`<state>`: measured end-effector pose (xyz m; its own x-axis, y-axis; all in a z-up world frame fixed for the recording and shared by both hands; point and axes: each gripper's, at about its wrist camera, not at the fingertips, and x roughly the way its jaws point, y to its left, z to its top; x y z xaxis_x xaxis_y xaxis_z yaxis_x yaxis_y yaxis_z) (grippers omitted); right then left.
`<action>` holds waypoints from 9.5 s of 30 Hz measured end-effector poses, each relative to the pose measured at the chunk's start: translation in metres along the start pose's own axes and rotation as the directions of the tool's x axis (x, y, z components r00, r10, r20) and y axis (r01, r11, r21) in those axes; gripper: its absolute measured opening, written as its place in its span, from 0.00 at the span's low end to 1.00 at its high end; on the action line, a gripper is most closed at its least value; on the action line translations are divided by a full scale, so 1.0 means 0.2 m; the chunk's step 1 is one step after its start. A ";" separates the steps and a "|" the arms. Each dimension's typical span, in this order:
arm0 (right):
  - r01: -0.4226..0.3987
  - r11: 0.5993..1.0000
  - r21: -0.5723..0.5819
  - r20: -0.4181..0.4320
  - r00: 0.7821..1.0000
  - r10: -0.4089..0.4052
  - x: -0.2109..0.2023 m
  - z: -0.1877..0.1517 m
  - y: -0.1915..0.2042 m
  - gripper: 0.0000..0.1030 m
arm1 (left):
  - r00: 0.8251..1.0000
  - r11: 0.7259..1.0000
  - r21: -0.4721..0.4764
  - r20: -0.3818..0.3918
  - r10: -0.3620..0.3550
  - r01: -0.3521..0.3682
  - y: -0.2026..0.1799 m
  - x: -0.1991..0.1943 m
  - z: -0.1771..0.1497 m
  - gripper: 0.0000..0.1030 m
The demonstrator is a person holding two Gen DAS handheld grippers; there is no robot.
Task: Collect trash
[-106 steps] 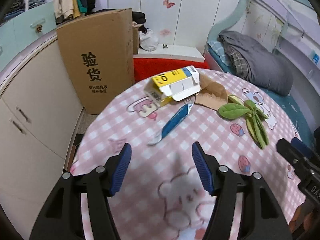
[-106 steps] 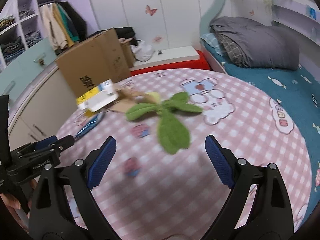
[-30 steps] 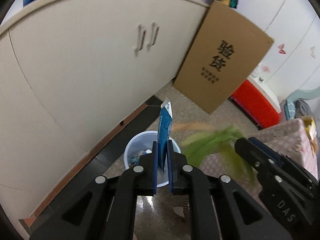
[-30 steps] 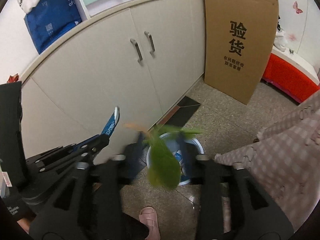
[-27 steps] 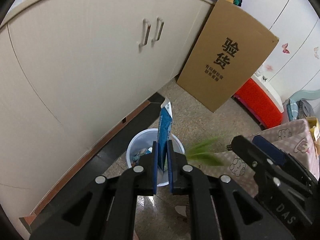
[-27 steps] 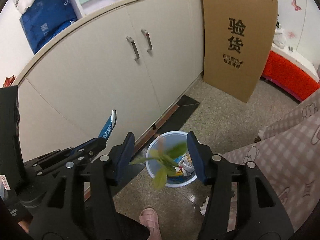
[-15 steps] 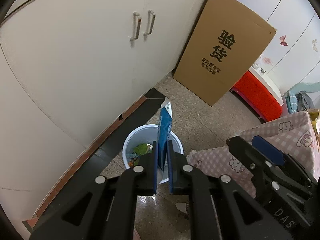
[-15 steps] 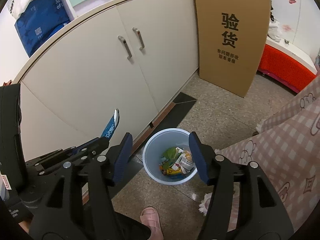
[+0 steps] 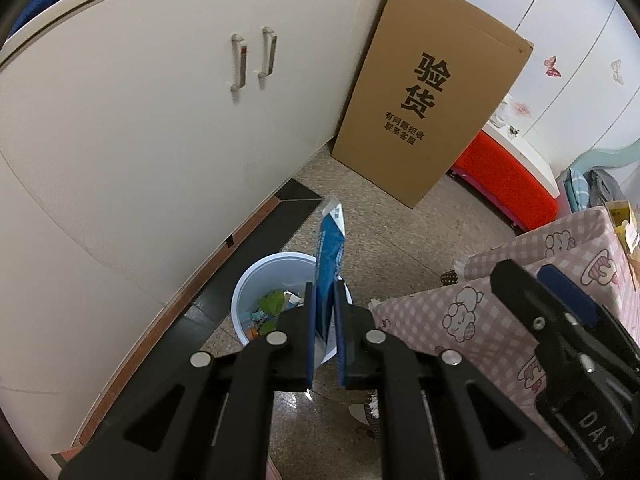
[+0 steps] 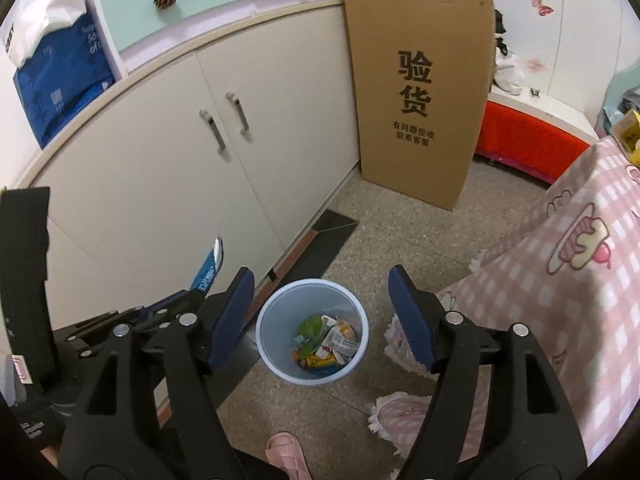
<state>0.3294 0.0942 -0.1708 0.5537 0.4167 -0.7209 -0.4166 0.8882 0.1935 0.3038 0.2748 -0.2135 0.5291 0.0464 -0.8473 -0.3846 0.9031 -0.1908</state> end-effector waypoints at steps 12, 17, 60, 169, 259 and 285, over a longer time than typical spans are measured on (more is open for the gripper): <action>-0.009 0.997 0.079 0.075 0.997 0.003 -0.05 0.02 -0.10 0.69 | 1.000 1.000 0.026 0.016 0.011 -0.011 -0.11 0.02 0.07 0.11; -0.014 0.996 0.092 0.067 0.998 0.008 -0.06 0.02 -0.12 0.70 | 1.000 1.000 0.012 0.018 0.021 -0.021 -0.11 0.03 0.09 0.53; 0.241 0.911 0.334 0.140 0.943 -0.301 -1.05 0.03 -1.43 0.70 | 0.942 0.888 0.388 0.119 -0.313 0.246 -1.47 -0.52 0.01 0.69; -0.013 0.998 -0.057 -0.214 0.977 0.000 0.56 -0.14 0.09 0.60 | 0.991 0.991 0.015 -0.031 0.133 -0.132 0.22 0.37 -0.05 0.04; 0.303 0.937 0.174 0.621 0.705 -0.343 -2.16 -1.03 -0.07 0.89 | 0.669 0.902 0.430 0.664 -0.334 0.024 -0.59 -1.94 -1.18 0.87; 0.301 0.938 0.172 0.611 0.715 -0.341 -2.16 -1.06 -0.07 0.90 | 0.671 0.889 0.457 0.650 -0.357 0.031 -0.61 -1.93 -1.22 0.87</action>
<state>-0.0569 -0.1389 -0.0043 0.9781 0.1130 -0.1747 -0.1005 0.9918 0.0793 -0.0377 0.0438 0.0158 0.9839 -0.0141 -0.1781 0.0200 0.9993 0.0310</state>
